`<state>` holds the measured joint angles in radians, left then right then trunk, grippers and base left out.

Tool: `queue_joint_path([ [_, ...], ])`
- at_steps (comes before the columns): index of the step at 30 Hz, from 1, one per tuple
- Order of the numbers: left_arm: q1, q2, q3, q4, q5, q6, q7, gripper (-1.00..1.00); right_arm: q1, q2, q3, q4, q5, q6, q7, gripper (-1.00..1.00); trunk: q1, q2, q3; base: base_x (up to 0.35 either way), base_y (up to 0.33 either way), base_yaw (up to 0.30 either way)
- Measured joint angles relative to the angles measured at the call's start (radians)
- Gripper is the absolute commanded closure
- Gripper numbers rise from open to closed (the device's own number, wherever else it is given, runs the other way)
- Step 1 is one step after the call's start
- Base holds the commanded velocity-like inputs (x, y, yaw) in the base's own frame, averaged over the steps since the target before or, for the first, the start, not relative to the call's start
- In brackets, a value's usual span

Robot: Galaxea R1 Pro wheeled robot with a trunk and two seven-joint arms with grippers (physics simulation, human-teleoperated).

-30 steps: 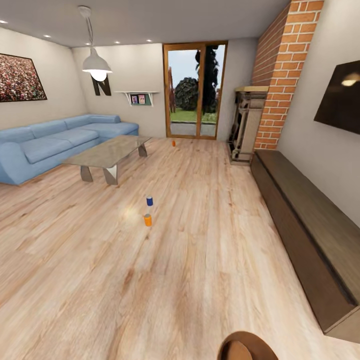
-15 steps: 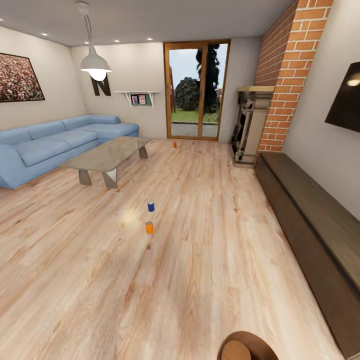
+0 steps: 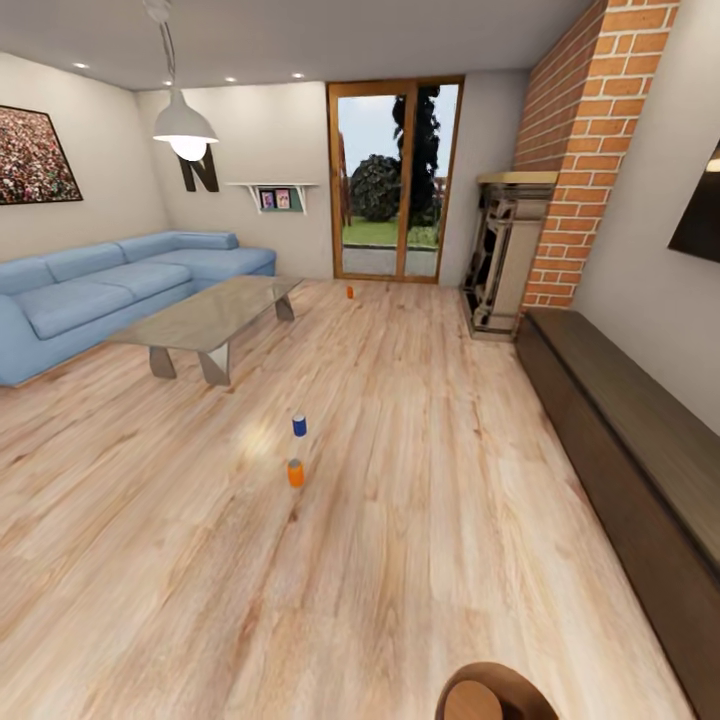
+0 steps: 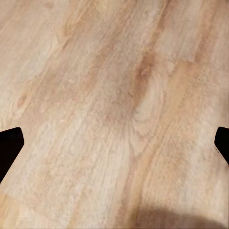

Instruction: Put the three can of soda from the living room inside the tash can in the kitchen.

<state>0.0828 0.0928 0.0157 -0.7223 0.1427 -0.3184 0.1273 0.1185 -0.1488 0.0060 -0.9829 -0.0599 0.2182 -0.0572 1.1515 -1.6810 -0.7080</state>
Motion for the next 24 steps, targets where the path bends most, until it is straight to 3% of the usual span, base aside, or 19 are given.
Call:
queue_joint_path([
  [24, 0.000, -0.001, 0.000, 0.000, 0.000, -0.002, 0.000, -1.00, 0.000, 0.000, 0.000, 0.001, -0.001, 0.000, 0.000, 1.00, 0.000, 0.000, 0.000, 0.322, 0.000, 0.000],
])
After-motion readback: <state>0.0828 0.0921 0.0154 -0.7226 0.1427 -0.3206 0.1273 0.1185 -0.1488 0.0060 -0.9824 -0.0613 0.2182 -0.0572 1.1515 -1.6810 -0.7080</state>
